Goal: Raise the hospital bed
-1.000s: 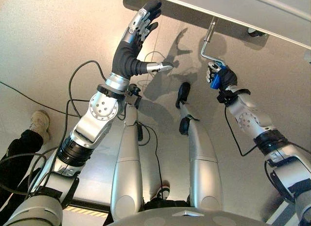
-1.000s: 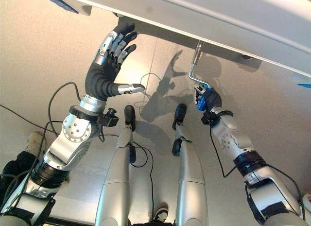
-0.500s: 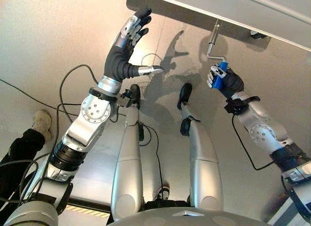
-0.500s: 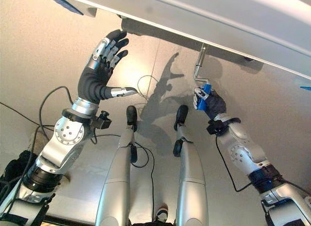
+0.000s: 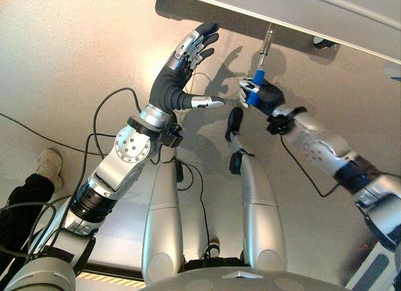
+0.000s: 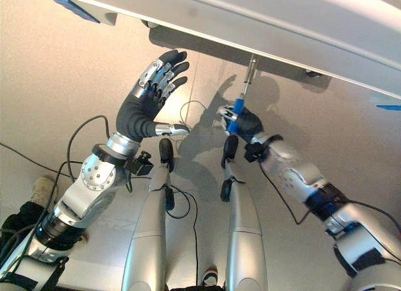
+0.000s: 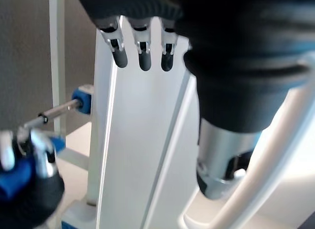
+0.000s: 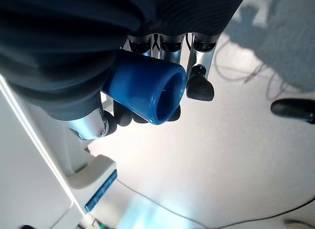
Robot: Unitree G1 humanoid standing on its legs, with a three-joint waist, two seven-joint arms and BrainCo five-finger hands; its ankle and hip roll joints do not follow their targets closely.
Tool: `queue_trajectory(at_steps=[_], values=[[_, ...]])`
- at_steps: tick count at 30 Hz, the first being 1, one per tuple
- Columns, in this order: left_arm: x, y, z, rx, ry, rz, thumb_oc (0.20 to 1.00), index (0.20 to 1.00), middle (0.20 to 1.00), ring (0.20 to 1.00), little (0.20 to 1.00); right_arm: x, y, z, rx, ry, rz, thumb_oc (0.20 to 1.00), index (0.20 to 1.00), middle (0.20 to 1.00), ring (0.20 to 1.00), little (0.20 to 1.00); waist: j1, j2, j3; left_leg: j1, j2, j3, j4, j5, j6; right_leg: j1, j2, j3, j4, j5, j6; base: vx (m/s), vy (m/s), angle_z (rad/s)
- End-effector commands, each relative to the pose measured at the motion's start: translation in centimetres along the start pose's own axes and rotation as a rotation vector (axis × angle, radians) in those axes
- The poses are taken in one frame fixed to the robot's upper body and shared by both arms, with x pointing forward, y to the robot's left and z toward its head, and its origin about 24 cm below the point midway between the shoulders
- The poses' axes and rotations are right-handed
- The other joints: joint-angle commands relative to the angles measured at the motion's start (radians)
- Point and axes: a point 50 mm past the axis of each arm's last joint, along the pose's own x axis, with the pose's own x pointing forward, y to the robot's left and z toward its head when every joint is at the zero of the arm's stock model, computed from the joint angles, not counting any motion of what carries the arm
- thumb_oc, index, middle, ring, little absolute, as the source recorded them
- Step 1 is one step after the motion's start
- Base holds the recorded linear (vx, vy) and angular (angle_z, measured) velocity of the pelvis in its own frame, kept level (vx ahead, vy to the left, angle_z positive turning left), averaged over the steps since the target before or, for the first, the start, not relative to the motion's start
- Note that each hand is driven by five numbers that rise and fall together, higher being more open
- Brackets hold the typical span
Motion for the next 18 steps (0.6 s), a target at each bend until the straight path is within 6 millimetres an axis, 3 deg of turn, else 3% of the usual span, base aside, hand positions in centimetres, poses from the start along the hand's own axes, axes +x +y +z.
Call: queue_trajectory(at_steps=[1,6,8,12,18], values=[[0.2,-1.5,2.9,-0.084,-0.171,-0.044,1.0,1.0,1.0,1.0,1.0,2.1,10.8,9.4,-0.116,-0.392,0.455,0.2,0.2,0.2,0.2,0.2,0.045,0.038,-0.026,0.007,-0.039,0.03,0.044,-0.05,0.042,0.107,-0.024,0.028,-0.077,-0.007,0.136,0.02,0.047,-0.05],[-0.1,-1.5,2.7,-0.135,-0.172,-0.018,1.0,1.0,1.0,1.0,1.0,4.9,12.7,9.4,-0.071,-0.397,0.415,0.2,0.2,0.2,0.2,0.2,0.082,0.065,-0.026,0.001,-0.05,0.019,0.054,-0.056,0.049,0.114,-0.038,0.021,-0.073,-0.014,0.141,0.03,0.044,-0.01],[-0.4,-1.5,2.8,-0.152,-0.176,-0.008,1.0,1.0,1.0,1.0,1.0,6.0,12.5,9.1,-0.044,-0.393,0.36,0.2,0.2,0.2,0.2,0.2,0.097,0.079,-0.026,0.0,-0.058,0.014,0.056,-0.058,0.052,0.116,-0.046,0.02,-0.069,-0.017,0.144,0.04,0.051,0.06],[-0.5,-1.3,2.7,-0.178,-0.18,0.009,1.0,1.0,1.0,1.0,1.0,7.8,10.3,8.7,-0.048,-0.361,0.189,0.2,0.2,0.2,0.2,0.2,0.129,0.12,-0.026,-0.014,-0.079,0.0,0.072,-0.066,0.053,0.109,-0.066,0.013,-0.036,-0.033,0.149,0.04,0.052,0.1],[-0.5,-1.5,2.7,-0.212,-0.191,0.021,1.0,1.0,1.0,1.0,1.0,9.1,4.3,6.8,-0.157,-0.216,-0.128,0.2,0.2,0.2,0.2,0.2,0.167,0.172,-0.026,-0.046,-0.098,-0.01,0.097,-0.076,0.057,0.087,-0.081,0.002,0.006,-0.06,0.15,0.03,0.044,0.19]])
